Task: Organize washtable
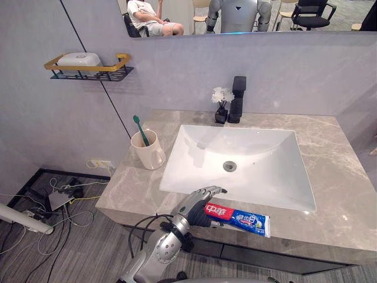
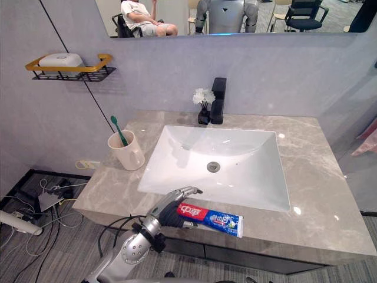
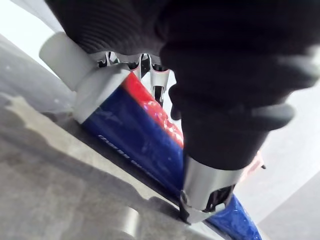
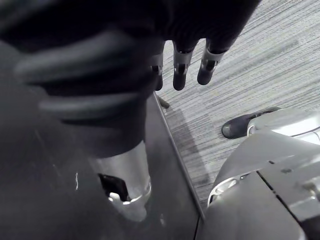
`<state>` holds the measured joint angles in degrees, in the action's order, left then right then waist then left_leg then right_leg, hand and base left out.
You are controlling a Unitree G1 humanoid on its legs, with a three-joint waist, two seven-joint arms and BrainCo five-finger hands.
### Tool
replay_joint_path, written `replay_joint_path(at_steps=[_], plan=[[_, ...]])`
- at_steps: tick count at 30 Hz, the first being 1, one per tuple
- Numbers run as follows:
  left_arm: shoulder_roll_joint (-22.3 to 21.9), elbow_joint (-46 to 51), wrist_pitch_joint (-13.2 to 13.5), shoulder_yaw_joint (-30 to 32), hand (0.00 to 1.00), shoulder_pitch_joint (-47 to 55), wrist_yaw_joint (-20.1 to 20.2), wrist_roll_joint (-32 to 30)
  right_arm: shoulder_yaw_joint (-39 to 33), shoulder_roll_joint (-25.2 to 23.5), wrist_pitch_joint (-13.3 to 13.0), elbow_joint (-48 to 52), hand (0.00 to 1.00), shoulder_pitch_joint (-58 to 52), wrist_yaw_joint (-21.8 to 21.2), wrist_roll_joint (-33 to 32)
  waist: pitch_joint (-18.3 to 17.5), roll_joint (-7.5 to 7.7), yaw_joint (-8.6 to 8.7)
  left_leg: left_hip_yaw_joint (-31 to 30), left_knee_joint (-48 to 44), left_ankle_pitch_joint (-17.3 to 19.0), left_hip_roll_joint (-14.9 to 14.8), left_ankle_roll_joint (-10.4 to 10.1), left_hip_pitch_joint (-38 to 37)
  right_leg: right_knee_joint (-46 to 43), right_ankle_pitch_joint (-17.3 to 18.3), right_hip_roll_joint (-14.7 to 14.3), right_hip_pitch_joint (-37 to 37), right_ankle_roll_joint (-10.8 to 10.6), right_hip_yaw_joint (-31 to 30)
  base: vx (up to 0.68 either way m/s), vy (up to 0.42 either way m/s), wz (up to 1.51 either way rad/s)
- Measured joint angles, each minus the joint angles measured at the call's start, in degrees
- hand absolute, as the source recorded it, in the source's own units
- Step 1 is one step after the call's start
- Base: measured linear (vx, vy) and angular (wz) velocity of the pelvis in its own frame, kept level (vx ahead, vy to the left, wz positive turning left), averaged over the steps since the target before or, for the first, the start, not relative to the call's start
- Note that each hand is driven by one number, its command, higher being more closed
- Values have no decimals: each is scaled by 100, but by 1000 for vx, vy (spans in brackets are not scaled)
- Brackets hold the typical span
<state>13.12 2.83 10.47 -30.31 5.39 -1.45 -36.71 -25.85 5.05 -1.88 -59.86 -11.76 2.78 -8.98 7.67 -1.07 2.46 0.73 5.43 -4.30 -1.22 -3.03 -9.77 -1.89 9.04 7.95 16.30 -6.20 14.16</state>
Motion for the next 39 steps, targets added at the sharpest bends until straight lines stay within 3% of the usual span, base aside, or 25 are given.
replay_joint_path(at_steps=[20,27,33,39], plan=[[-42,-73,-20,153,100,-136,4,14,4,9,1,2,0,4,7,-65,-66,-45,6,183,0,10,-79,-9,11,-3,-38,-12,-116,-6,-195,-27,-5,-5],[-56,18,-136,499,100,-2,-7,133,-34,87,-8,90,0,3,92,-303,-158,-72,28,495,0,70,-140,-25,81,7,-102,-46,-362,-6,-510,-18,6,-24],[-115,675,-320,1117,100,34,-195,417,-538,102,-23,937,0,-133,236,-465,-272,-4,70,861,-1,134,-222,-49,192,12,-192,-108,-663,-11,-875,17,6,-31],[-380,1653,-278,1527,100,108,-378,718,-798,56,-43,2696,0,-445,312,-486,-313,60,188,1181,0,227,-233,-39,192,9,-245,-113,-828,-51,-1195,19,21,-27]])
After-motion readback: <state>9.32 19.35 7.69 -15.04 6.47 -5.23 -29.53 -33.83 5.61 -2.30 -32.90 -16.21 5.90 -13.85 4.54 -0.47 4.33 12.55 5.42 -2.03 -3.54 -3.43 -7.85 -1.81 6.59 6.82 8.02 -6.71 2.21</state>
